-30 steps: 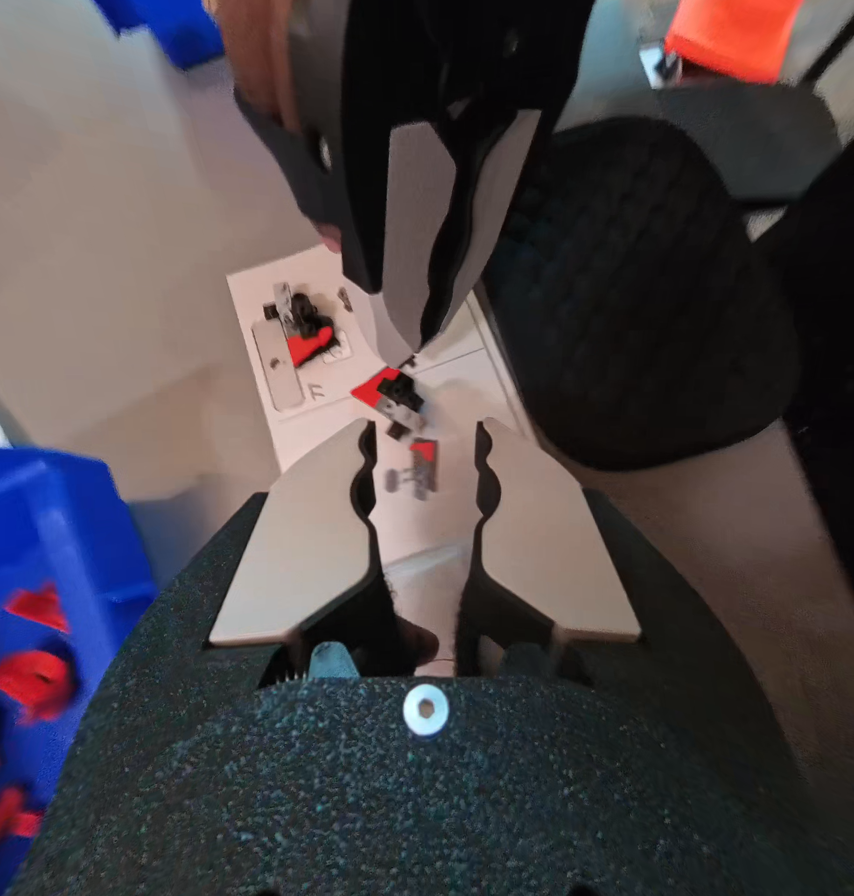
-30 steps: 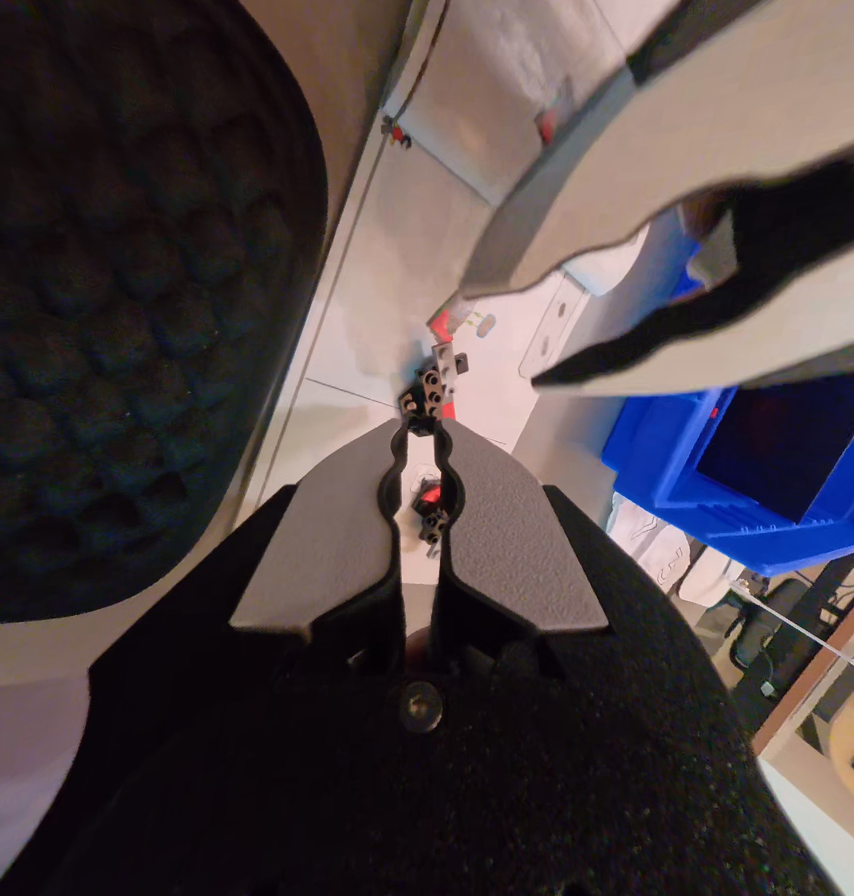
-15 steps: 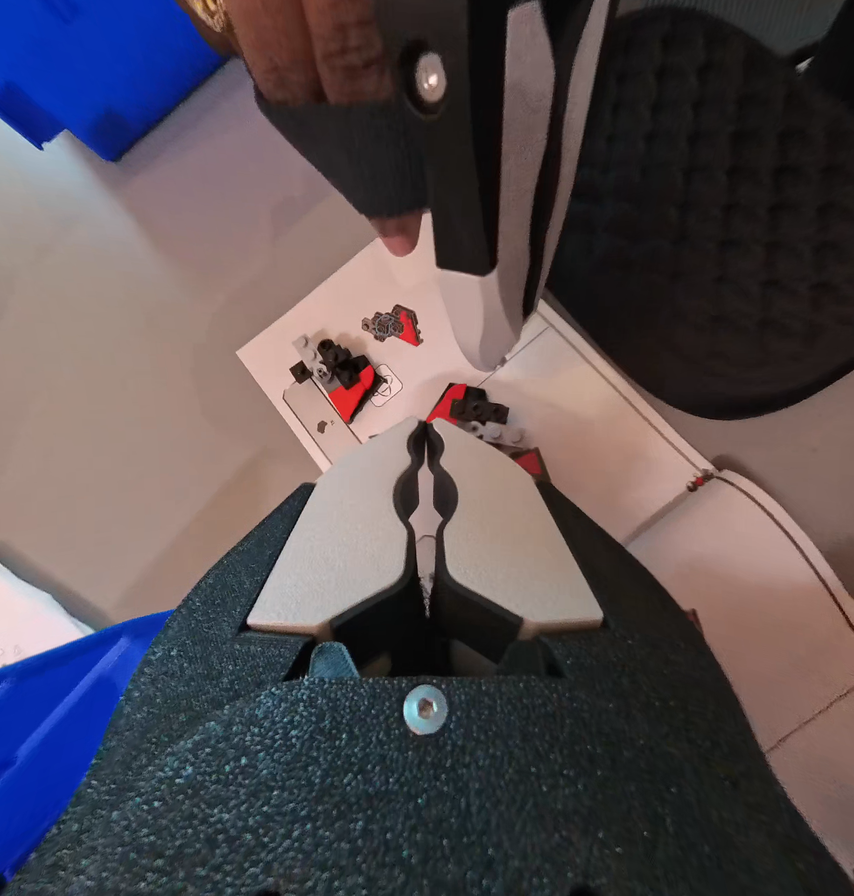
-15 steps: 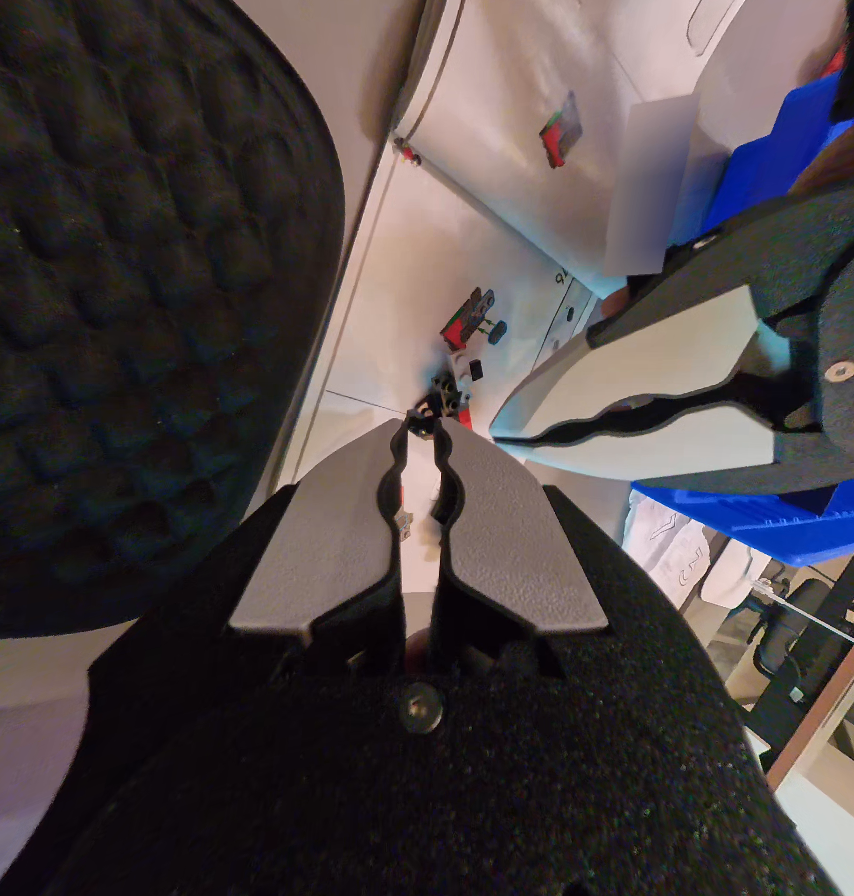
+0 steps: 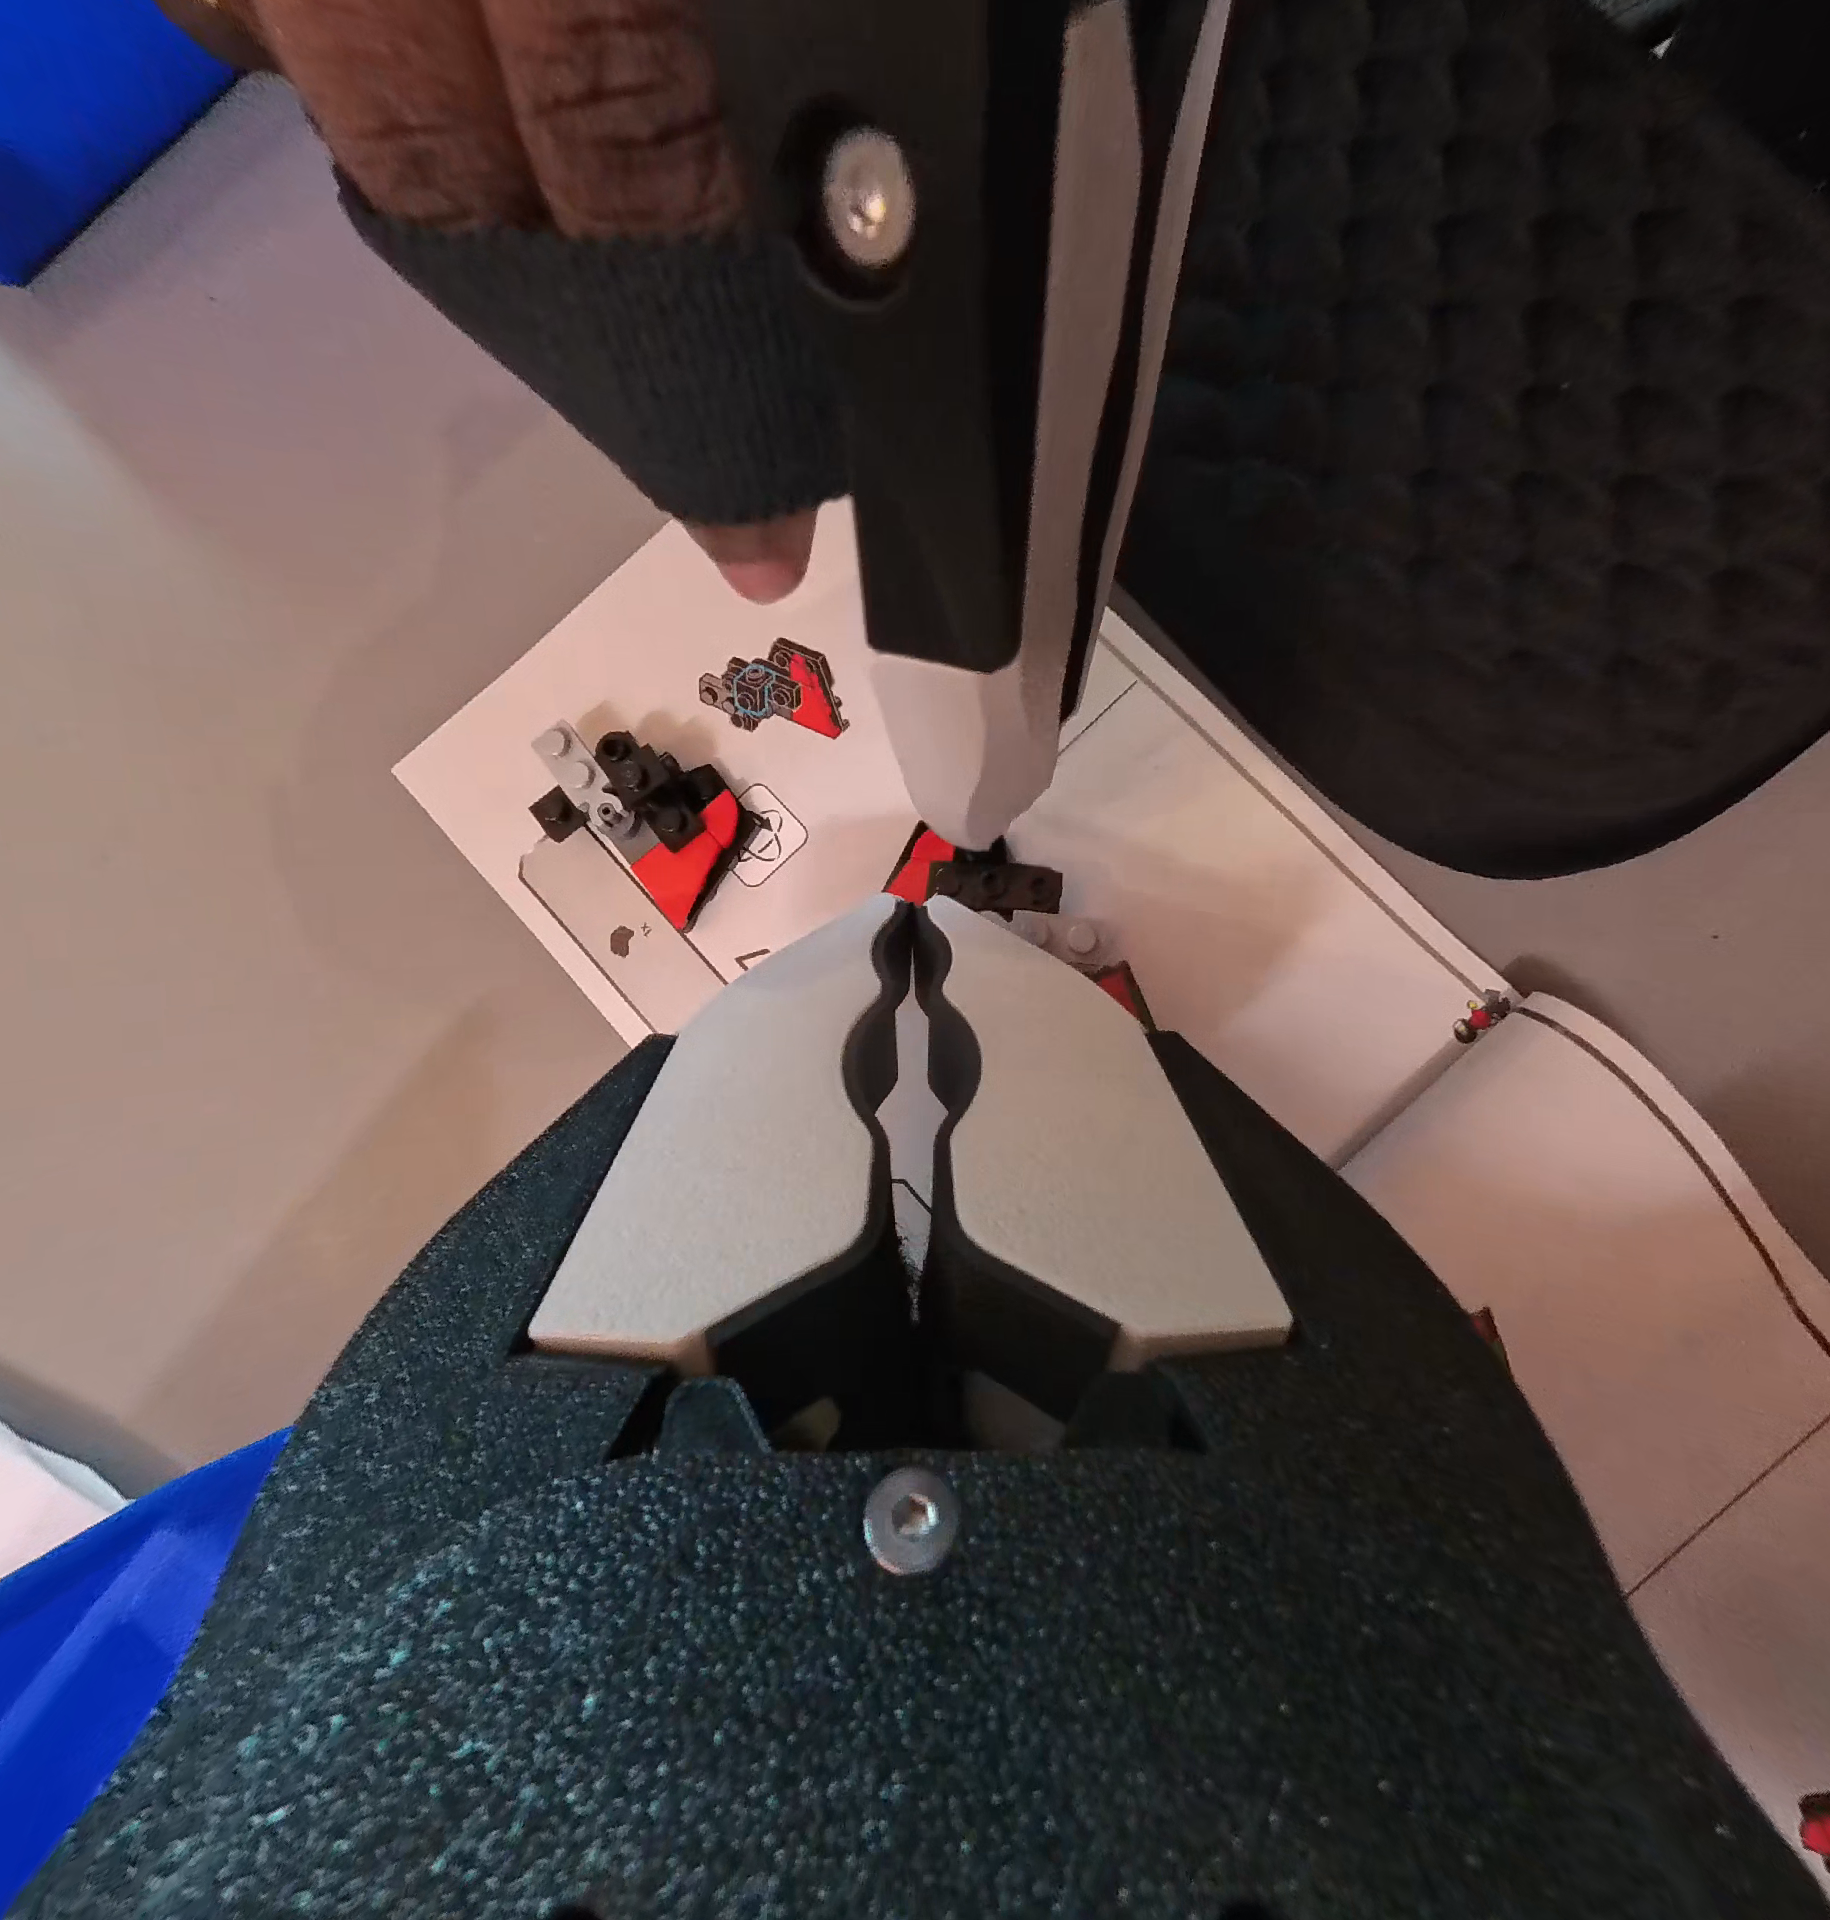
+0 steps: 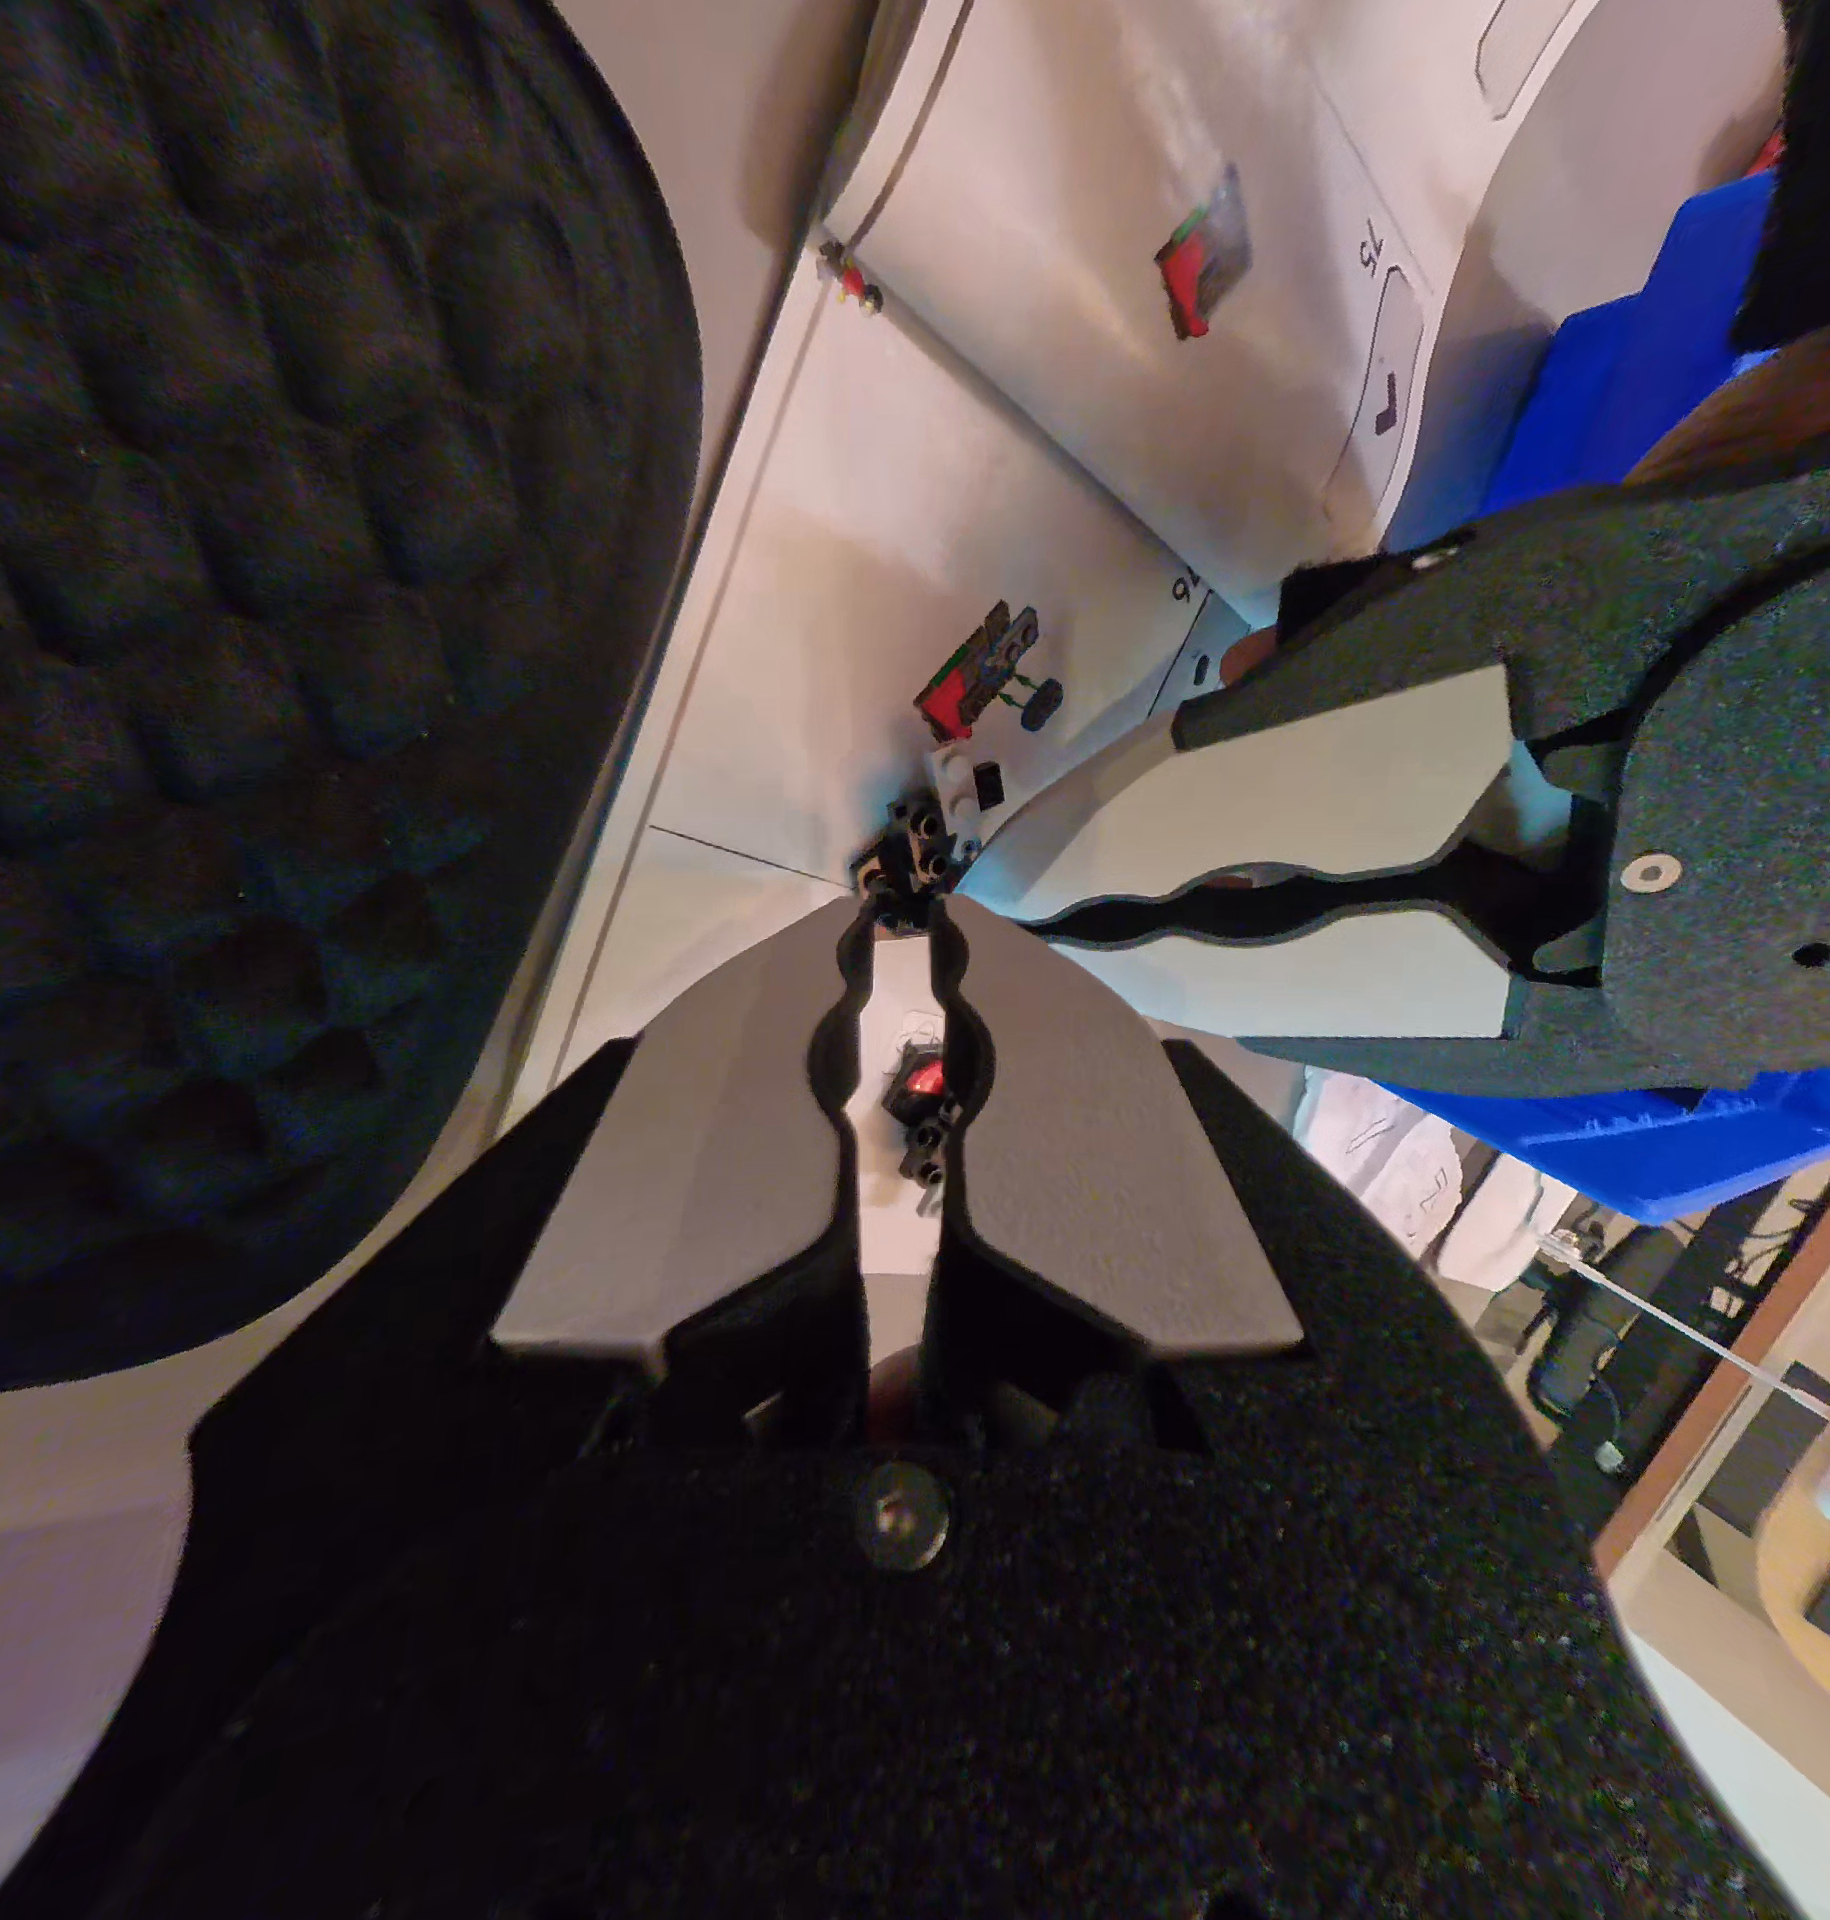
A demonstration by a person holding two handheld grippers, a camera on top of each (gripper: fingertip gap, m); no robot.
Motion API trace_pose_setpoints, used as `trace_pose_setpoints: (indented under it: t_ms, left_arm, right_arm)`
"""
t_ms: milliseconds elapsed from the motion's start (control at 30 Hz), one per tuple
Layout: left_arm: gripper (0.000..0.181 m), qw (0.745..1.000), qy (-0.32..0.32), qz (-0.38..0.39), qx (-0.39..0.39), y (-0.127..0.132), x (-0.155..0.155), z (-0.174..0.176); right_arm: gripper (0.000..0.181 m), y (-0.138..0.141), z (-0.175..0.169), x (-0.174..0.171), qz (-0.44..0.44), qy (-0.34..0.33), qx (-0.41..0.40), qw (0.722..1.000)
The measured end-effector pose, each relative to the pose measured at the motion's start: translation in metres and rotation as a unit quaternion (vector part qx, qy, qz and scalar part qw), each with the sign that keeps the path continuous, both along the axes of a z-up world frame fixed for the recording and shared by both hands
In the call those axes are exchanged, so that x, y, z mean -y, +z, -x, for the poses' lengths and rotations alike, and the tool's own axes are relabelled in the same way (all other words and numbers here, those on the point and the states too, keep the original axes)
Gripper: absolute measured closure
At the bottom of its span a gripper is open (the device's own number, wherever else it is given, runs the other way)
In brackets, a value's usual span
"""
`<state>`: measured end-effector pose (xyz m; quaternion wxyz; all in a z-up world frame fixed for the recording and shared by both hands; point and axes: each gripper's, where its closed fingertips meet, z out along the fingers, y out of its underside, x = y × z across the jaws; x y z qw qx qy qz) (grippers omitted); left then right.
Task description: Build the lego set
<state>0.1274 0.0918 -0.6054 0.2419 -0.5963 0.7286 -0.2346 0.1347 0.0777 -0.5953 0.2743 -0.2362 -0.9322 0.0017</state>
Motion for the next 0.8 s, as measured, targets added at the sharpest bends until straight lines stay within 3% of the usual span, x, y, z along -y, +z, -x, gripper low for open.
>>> trace_pose_setpoints:
  t_ms: [800]
  left_arm:
    - [0.181, 1.000, 0.010, 0.025, 0.009, -0.0004, 0.0005, -0.0002]
  right_arm:
    - [0.171, -0.0047, 0.0076, 0.0013, -0.114, 0.094, -0.010, 0.989]
